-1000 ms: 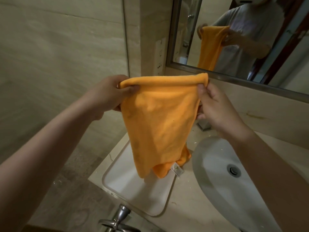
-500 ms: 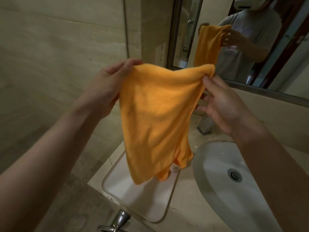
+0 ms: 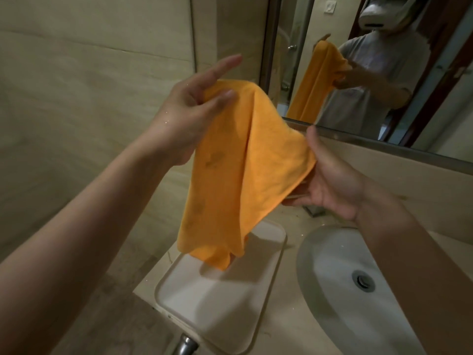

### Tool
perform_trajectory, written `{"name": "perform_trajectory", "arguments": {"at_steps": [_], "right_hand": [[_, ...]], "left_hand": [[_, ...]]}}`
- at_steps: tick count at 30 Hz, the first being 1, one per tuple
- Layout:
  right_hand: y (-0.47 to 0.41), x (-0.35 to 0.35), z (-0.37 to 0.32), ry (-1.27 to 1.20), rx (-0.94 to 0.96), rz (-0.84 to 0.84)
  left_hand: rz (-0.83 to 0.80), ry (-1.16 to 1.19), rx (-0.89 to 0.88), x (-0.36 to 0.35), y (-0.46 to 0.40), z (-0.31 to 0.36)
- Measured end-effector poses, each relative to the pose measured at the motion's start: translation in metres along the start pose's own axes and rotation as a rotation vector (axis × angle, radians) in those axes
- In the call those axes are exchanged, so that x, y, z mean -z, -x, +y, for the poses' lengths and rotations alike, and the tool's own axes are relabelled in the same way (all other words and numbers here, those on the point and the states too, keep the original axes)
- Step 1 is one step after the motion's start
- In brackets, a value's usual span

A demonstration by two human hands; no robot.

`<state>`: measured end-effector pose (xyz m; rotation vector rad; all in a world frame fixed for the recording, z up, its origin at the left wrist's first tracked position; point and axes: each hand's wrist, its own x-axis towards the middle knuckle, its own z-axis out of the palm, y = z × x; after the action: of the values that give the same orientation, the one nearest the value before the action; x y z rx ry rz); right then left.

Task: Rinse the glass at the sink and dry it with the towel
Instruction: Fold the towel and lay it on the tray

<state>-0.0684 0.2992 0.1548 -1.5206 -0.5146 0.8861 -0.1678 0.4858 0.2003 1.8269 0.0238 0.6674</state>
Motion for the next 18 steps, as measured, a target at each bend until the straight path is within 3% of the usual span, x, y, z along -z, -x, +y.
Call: {"name": "perform_trajectory", "arguments": {"at_steps": [9,18], "right_hand": [[-0.013,-0.012,0.003,-0.235,-0.04,-0.027],[-0.012,-0.012,-0.002,-0.229,0.075,0.055]], "left_hand": [[-0.093,-0.113,-0.032,0.01,-0.001,-0.005],[-0.003,-0.104,0.014,0.03,0.005,-0.018]]}}
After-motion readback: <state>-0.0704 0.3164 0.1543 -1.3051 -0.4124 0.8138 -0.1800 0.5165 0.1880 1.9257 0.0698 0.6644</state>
